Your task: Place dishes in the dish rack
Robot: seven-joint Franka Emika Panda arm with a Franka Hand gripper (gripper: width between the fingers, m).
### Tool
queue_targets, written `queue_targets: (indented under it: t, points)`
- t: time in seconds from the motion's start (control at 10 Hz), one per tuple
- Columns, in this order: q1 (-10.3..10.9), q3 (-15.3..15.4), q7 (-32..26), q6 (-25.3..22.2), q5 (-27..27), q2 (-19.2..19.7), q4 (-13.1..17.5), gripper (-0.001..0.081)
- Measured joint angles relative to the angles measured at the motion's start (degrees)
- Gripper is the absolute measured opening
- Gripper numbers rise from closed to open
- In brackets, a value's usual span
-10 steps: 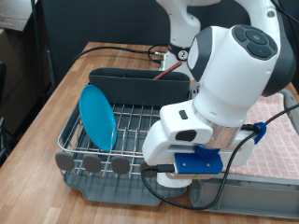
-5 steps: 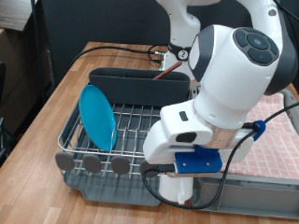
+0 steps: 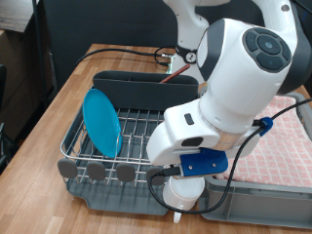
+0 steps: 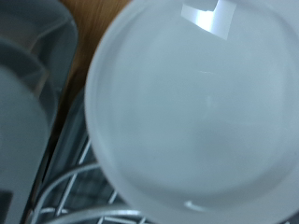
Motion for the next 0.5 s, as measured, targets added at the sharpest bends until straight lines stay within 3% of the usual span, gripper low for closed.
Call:
queue_targets:
  t: [0.2, 0.5]
  points:
    - [-0.1, 0.0, -2.6, -3.2, 0.5, -0.2, 1.8, 0.0803]
    - [-0.1, 0.0, -3.3, -4.3, 1.2, -2.6, 1.9, 0.0803]
